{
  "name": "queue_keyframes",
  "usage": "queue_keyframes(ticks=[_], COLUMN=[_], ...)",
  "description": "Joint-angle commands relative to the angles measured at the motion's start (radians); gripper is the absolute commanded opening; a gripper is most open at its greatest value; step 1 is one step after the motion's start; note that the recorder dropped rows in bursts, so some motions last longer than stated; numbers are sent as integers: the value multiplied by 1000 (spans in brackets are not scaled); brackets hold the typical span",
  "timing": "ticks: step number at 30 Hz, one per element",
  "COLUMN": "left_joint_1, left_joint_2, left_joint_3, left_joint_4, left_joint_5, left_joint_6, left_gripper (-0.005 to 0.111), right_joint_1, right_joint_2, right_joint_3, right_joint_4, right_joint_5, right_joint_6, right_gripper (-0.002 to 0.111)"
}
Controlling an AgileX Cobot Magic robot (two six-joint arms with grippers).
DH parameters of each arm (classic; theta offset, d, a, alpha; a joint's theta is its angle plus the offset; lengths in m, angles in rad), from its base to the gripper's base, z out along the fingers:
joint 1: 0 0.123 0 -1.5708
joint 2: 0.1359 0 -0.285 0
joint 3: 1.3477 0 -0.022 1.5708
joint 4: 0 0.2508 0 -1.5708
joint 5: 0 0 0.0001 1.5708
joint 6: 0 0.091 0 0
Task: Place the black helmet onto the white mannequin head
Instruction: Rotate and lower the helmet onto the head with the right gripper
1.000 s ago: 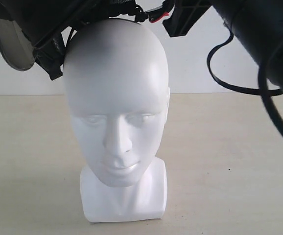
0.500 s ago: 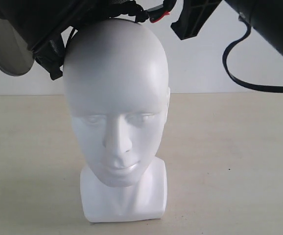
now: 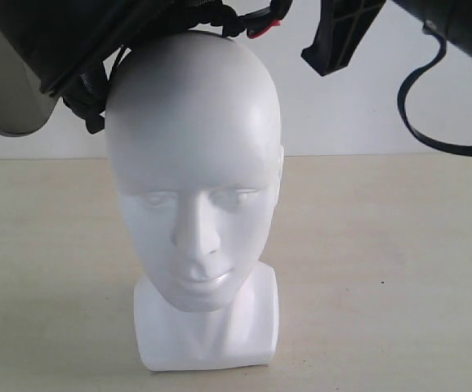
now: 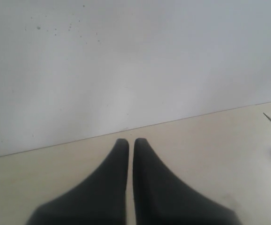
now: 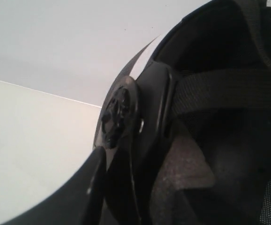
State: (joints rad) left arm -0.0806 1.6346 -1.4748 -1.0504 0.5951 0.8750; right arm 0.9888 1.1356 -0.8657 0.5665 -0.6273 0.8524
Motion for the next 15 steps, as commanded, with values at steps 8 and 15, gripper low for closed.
queue_keyframes(ticks=[8, 15], left_joint_1=[-48, -48], left_joint_2=[-23, -23], left_joint_3=[-14, -14], left_joint_4=[-32, -36], left_joint_5=[143, 146], left_joint_6=[16, 16], left_gripper=[4, 4], right_joint_1=[-3, -3], right_joint_2=[21, 21], right_joint_3=[16, 16], right_joint_4=[214, 312], right_joint_5=[196, 211], right_joint_6=[-347, -505], right_gripper=[0, 0])
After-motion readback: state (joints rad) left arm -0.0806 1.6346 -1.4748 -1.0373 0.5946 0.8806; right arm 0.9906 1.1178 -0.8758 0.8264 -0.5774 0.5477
